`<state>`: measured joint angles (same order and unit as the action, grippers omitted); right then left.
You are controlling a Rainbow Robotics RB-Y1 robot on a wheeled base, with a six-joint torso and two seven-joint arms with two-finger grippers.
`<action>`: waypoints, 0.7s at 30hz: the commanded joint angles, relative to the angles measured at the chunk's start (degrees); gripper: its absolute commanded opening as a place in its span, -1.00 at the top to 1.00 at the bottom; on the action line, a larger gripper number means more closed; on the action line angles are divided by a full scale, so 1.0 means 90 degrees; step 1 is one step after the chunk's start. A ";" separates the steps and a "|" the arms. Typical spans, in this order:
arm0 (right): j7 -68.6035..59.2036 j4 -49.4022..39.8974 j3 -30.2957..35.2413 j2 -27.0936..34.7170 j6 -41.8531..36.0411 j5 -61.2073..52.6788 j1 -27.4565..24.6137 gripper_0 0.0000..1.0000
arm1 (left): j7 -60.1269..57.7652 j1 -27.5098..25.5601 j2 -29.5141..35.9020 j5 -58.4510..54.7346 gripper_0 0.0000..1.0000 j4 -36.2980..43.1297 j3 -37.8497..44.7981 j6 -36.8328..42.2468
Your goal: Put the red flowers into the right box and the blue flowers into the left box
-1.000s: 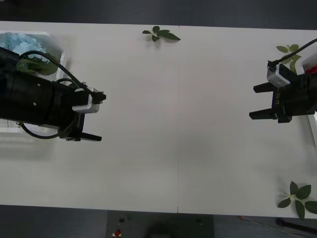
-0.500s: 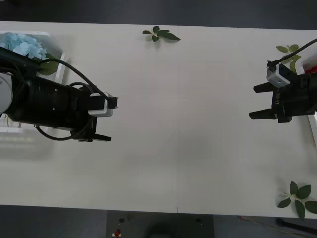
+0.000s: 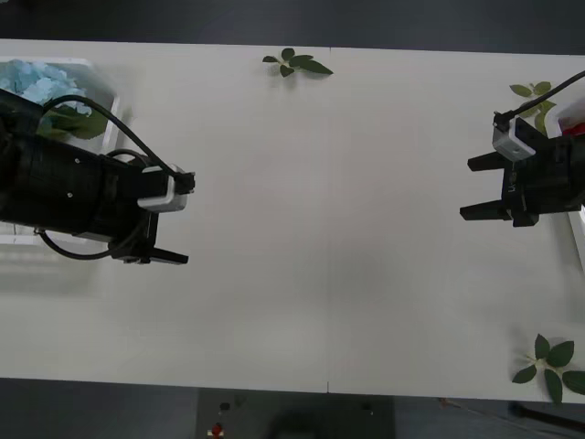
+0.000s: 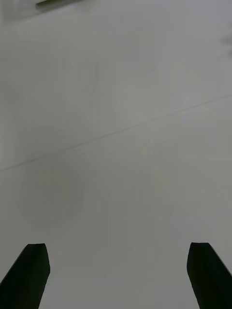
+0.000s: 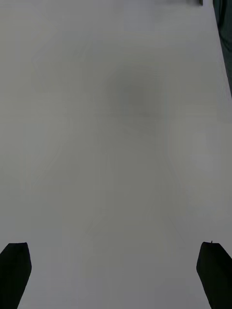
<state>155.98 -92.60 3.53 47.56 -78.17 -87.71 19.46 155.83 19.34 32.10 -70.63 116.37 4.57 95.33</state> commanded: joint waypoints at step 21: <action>-0.0109 -0.0102 0.0106 0.0272 0.0014 -0.0050 0.0113 -0.66 | -0.0206 0.0605 0.2829 -0.1546 -1.00 0.0009 -0.1836 -0.2165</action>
<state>155.98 -92.60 3.53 47.57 -78.17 -87.71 19.46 155.46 23.78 57.88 -84.51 116.31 -12.68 76.18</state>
